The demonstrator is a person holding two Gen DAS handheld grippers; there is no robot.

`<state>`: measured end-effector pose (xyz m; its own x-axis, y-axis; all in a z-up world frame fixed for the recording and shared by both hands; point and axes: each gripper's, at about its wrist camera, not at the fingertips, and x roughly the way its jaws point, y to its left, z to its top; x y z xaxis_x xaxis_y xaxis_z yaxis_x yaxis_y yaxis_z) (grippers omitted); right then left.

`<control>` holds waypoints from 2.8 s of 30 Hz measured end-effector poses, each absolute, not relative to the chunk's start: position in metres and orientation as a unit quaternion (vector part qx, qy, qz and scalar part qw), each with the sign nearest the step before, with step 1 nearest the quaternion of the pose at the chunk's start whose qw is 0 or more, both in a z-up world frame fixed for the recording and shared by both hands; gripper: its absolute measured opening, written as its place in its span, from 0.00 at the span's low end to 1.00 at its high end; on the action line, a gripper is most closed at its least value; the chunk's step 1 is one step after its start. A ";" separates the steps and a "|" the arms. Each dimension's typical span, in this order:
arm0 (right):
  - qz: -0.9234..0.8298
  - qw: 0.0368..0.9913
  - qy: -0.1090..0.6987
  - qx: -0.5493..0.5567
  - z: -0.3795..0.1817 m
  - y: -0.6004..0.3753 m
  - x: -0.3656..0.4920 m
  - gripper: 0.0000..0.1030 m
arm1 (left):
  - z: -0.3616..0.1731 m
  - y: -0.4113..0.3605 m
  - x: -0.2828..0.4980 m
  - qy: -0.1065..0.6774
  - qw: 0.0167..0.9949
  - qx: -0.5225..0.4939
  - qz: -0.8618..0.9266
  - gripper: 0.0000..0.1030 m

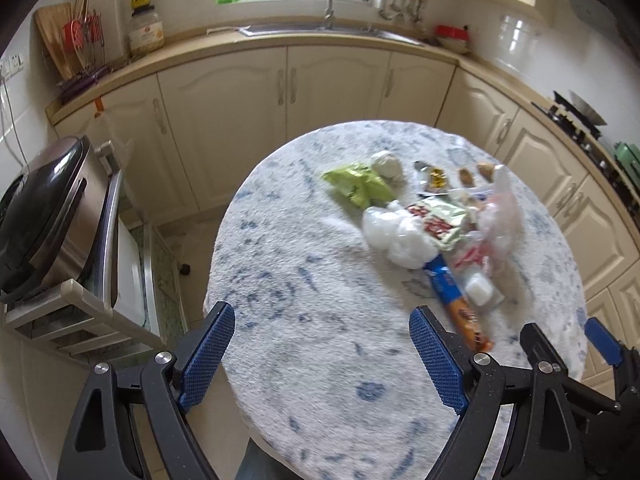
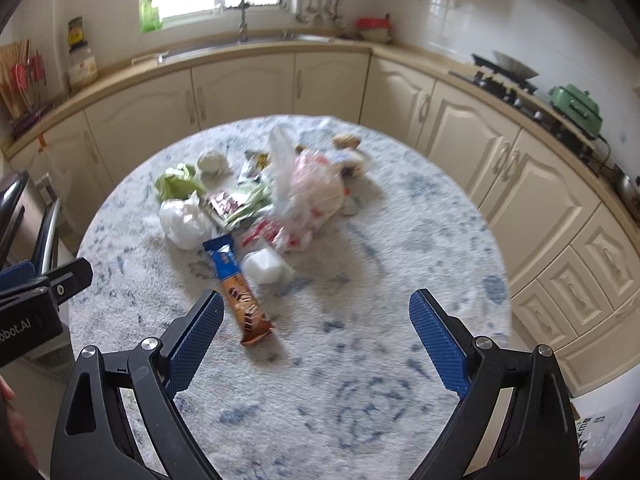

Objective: Collect trash
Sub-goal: 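Grasp the blue-wrapped snack bar with the right gripper while the left grasps a white cup in clear bag, then carry both items to the blue bucket and open both grippers over it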

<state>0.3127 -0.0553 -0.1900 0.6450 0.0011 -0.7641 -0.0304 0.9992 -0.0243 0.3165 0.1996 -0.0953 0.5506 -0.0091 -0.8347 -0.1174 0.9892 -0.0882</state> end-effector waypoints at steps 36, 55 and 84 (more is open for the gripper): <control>0.051 0.906 0.416 0.059 -0.198 -0.105 0.308 0.19 | -0.151 0.147 0.357 0.532 0.843 -0.073 -0.007 0.83; -0.049 0.882 0.458 0.097 -0.238 -0.209 0.348 0.19 | -0.191 0.056 0.445 0.553 0.825 -0.101 -0.062 0.57; -0.207 0.859 0.435 0.176 -0.237 -0.340 0.228 0.19 | -0.156 -0.087 0.361 0.516 0.833 0.017 -0.198 0.24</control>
<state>0.2282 -0.3397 -0.2369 0.5362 -0.2027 -0.8194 0.5083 0.8525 0.1218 0.3610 -0.0866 -0.1556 0.3895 -0.3121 -0.8665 0.3465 0.9214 -0.1761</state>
